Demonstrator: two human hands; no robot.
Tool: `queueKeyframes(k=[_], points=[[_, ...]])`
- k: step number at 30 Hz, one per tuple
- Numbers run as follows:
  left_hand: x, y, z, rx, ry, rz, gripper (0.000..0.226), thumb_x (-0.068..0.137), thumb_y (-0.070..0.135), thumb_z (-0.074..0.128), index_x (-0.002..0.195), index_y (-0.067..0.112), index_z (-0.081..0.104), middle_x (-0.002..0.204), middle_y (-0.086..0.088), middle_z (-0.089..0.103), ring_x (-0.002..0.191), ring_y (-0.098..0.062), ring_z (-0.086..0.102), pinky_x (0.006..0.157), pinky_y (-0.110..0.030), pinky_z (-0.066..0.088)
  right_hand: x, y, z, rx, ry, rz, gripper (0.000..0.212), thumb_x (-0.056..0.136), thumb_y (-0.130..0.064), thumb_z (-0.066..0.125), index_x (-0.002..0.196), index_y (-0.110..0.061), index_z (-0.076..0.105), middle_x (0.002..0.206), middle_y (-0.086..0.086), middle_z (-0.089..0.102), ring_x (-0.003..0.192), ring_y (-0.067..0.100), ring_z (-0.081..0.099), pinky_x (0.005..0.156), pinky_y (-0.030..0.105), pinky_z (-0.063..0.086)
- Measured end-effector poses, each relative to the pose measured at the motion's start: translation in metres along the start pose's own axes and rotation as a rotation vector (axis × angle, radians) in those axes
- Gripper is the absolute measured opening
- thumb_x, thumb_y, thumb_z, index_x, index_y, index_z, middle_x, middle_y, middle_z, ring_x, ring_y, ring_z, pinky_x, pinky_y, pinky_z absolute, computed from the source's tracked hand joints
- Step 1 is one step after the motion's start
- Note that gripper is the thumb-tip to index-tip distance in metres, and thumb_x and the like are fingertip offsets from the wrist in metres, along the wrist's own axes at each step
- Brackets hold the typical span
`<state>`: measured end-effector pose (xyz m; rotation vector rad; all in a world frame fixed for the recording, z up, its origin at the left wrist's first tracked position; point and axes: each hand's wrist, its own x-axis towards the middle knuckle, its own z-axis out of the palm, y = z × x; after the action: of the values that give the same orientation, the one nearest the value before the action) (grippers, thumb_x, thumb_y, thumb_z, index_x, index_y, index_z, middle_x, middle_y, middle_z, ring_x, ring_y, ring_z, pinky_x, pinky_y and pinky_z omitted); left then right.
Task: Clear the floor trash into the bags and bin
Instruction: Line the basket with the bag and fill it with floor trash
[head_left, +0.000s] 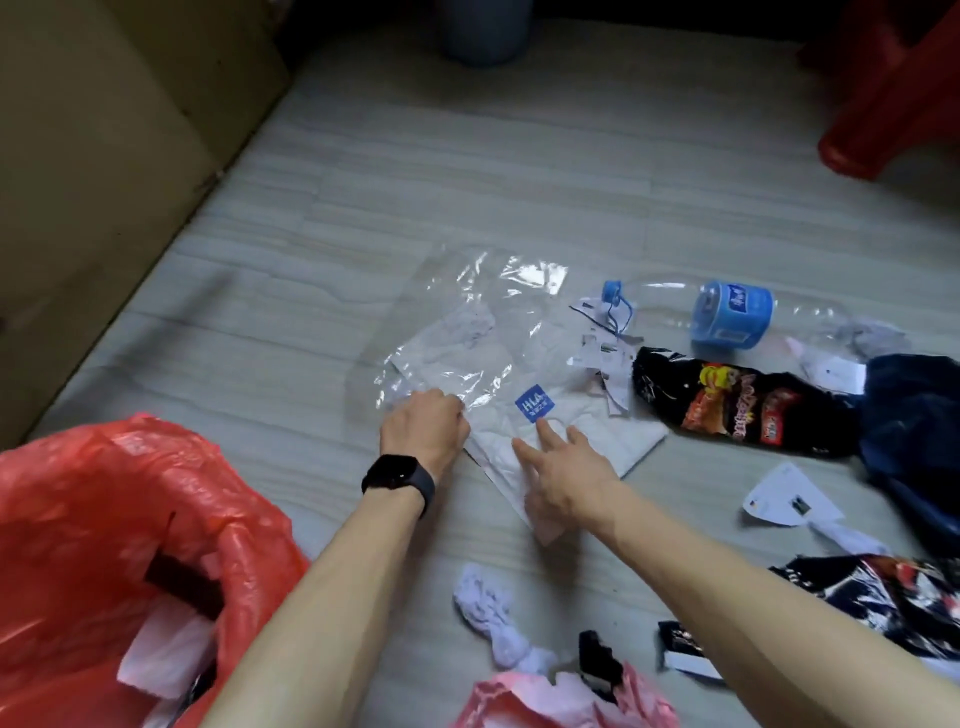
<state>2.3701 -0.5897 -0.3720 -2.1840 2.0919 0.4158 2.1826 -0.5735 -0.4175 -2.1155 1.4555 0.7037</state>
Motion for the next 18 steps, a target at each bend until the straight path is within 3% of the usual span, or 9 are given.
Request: queueKeyframes(k=[3, 6, 9, 11, 12, 13, 15, 17, 18], points=[[-0.040, 0.014, -0.010, -0.113, 0.096, 0.032, 0.027, 0.093, 0.036, 0.048, 0.101, 0.026, 0.071, 0.101, 0.004, 0.066, 0.100, -0.024, 0.061, 0.071, -0.033, 0.048, -0.040, -0.002, -0.003, -0.025, -0.063, -0.034, 0.051, 0.089, -0.056, 0.047, 0.131, -0.029, 0.053, 0.140, 0.009, 0.042, 0.120, 0.036, 0.051, 0.096, 0.042, 0.047], [-0.075, 0.027, -0.025, -0.107, 0.158, 0.083, 0.028, 0.092, 0.037, 0.047, 0.100, 0.029, 0.072, 0.098, 0.006, 0.065, 0.097, -0.020, 0.061, 0.064, -0.029, 0.043, -0.089, 0.001, 0.016, 0.112, -0.208, -0.054, 0.057, 0.087, -0.064, 0.044, 0.125, -0.027, 0.063, 0.132, 0.005, 0.058, 0.117, 0.028, 0.056, 0.097, 0.038, 0.047], [-0.111, 0.038, -0.040, -0.025, 0.184, 0.107, 0.026, 0.091, 0.036, 0.047, 0.092, 0.024, 0.071, 0.092, 0.004, 0.062, 0.092, -0.022, 0.062, 0.060, -0.028, 0.035, -0.136, 0.002, 0.012, 0.884, -0.246, 0.096, 0.073, 0.077, -0.077, 0.053, 0.134, -0.031, 0.056, 0.129, -0.010, 0.058, 0.111, 0.013, 0.060, 0.082, 0.027, 0.050], [-0.135, 0.044, -0.051, 0.066, 0.189, 0.125, 0.025, 0.091, 0.033, 0.046, 0.089, 0.019, 0.067, 0.092, 0.002, 0.061, 0.091, -0.024, 0.061, 0.059, -0.029, 0.032, -0.157, -0.003, -0.009, 1.397, -0.099, 0.176, 0.078, 0.063, -0.089, 0.055, 0.119, -0.035, 0.060, 0.120, -0.013, 0.061, 0.102, 0.012, 0.067, 0.077, 0.032, 0.055], [-0.147, 0.049, -0.057, 0.117, 0.193, 0.148, 0.026, 0.092, 0.032, 0.045, 0.090, 0.018, 0.067, 0.094, 0.002, 0.061, 0.092, -0.025, 0.060, 0.059, -0.029, 0.031, -0.161, -0.006, -0.021, 1.533, -0.006, 0.195, 0.078, 0.061, -0.090, 0.058, 0.114, -0.033, 0.060, 0.116, -0.010, 0.063, 0.098, 0.014, 0.070, 0.077, 0.037, 0.059], [-0.160, 0.053, -0.067, 0.158, 0.194, 0.181, 0.026, 0.093, 0.032, 0.044, 0.093, 0.018, 0.067, 0.096, 0.002, 0.062, 0.094, -0.024, 0.060, 0.060, -0.030, 0.031, -0.168, -0.012, -0.033, 1.610, 0.083, 0.196, 0.074, 0.064, -0.084, 0.063, 0.114, -0.029, 0.061, 0.112, -0.007, 0.066, 0.094, 0.015, 0.072, 0.075, 0.039, 0.061], [-0.181, 0.057, -0.083, 0.146, 0.152, 0.264, 0.031, 0.094, 0.038, 0.043, 0.104, 0.022, 0.068, 0.101, 0.004, 0.063, 0.100, -0.022, 0.060, 0.065, -0.031, 0.038, -0.178, -0.025, -0.058, 1.623, 0.268, 0.190, 0.049, 0.082, -0.051, 0.072, 0.118, -0.019, 0.062, 0.103, -0.001, 0.070, 0.084, 0.015, 0.074, 0.071, 0.036, 0.061], [-0.194, 0.052, -0.102, -0.041, 0.049, 0.271, 0.045, 0.091, 0.058, 0.040, 0.118, 0.033, 0.065, 0.106, 0.011, 0.066, 0.106, -0.013, 0.059, 0.078, -0.031, 0.046, -0.188, -0.034, -0.079, 1.535, 0.431, 0.167, 0.028, 0.090, -0.015, 0.060, 0.118, -0.013, 0.062, 0.096, 0.001, 0.073, 0.074, 0.016, 0.072, 0.063, 0.032, 0.057], [-0.199, 0.045, -0.116, -0.188, 0.020, 0.217, 0.051, 0.087, 0.066, 0.040, 0.121, 0.037, 0.063, 0.108, 0.015, 0.067, 0.106, -0.009, 0.058, 0.084, -0.031, 0.047, -0.197, -0.036, -0.088, 1.520, 0.471, 0.140, 0.026, 0.091, -0.008, 0.054, 0.116, -0.013, 0.063, 0.094, 0.001, 0.074, 0.071, 0.016, 0.071, 0.060, 0.031, 0.055]])
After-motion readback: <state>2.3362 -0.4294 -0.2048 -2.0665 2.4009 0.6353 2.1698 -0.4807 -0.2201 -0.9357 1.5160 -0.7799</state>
